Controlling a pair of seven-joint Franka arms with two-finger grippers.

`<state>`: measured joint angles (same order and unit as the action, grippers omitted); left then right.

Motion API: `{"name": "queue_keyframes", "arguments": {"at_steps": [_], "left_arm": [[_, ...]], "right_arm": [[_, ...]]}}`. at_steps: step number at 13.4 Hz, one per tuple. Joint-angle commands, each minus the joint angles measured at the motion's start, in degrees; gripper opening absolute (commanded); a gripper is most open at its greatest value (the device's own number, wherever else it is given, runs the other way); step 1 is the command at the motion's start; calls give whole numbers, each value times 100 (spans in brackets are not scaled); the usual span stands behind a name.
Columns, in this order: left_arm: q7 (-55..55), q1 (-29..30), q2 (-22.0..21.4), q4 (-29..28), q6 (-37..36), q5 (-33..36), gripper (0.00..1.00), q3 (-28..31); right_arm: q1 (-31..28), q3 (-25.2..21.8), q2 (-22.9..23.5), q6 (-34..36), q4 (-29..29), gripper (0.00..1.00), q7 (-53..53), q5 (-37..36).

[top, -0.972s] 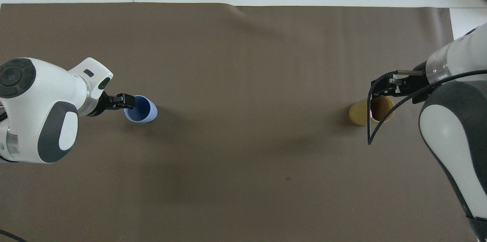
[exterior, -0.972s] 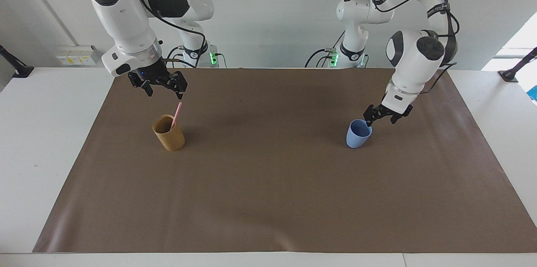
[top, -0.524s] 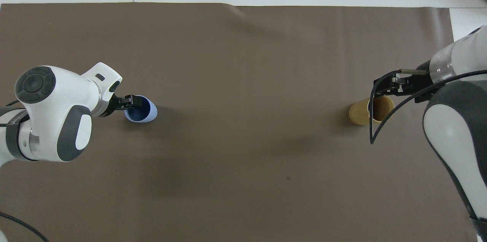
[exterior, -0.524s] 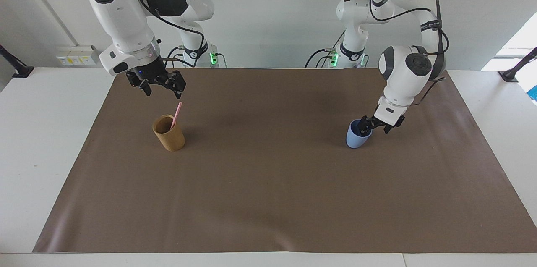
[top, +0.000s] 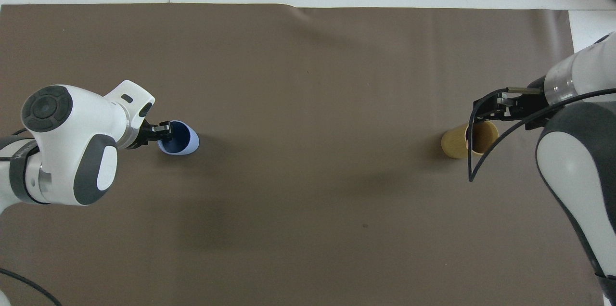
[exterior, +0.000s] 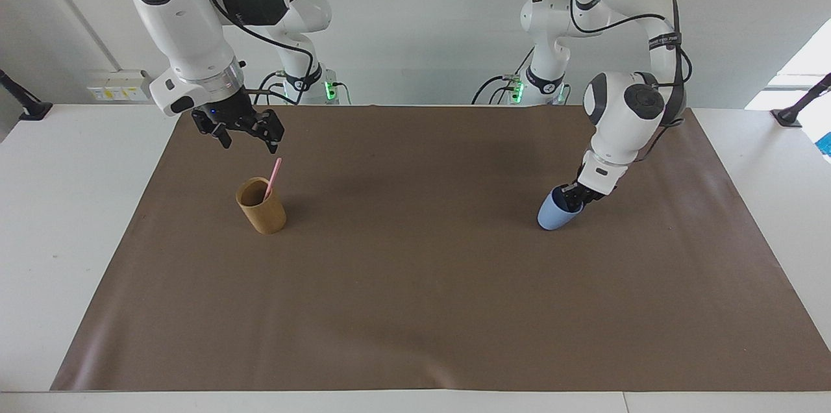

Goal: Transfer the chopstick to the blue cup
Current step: 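Grasp the blue cup with the left gripper and slide it toward center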

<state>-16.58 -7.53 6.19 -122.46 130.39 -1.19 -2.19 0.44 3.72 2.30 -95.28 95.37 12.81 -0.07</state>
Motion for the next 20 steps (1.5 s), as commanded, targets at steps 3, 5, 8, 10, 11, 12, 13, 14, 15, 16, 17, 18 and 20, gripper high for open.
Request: {"name": "queue_keyframes", "arguments": {"at_steps": [3, 5, 8, 10, 11, 12, 13, 14, 15, 16, 17, 18, 20], "left_arm": [[-91, -205, -91, 371, -460, -22, 0, 52], [-161, -293, -92, 809, -917, -22, 0, 35], [-799, -836, -48, 1399, -1656, -13, 0, 35], [-1320, -1249, -4, 1576, -1570, -4, 0, 35], [-1487, -1451, 23, 1620, -1517, -22, 0, 26], [-1784, -1671, 188, 1646, -1291, -22, 0, 26], [-2109, -1899, 399, 1768, -1088, -22, 0, 26], [-2382, -2137, 679, 1900, -938, -22, 0, 26], [-2568, -2365, 865, 2041, -858, -22, 0, 26], [-2683, -2524, 954, 2068, -753, -30, 0, 26], [-2754, -2604, 972, 2025, -578, -48, 0, 26], [-2850, -2753, 1103, 2033, -455, -48, 0, 26], [-3044, -2929, 1244, 2016, -401, -39, 0, 26]], "right_arm": [[-53, 14, -54, -61, 35, 100, -85, 78], [-53, 14, -54, -61, 35, 100, -85, 78], [-62, 14, -54, -61, 35, 100, -94, 78], [-53, 14, -54, -61, 35, 100, -94, 78], [-53, 14, -54, -61, 35, 100, -94, 78], [-53, 14, -54, -61, 35, 100, -94, 78], [-62, 14, -54, -61, 35, 100, -94, 78], [-53, 14, -54, -61, 35, 100, -94, 78], [-53, 14, -54, -61, 35, 100, -94, 78], [-53, 14, -45, -61, 35, 100, -94, 78], [-53, 14, -45, -61, 35, 100, -85, 78], [-53, 14, -54, -61, 35, 100, -94, 78], [-53, 14, -54, -61, 35, 100, -94, 78]]}}
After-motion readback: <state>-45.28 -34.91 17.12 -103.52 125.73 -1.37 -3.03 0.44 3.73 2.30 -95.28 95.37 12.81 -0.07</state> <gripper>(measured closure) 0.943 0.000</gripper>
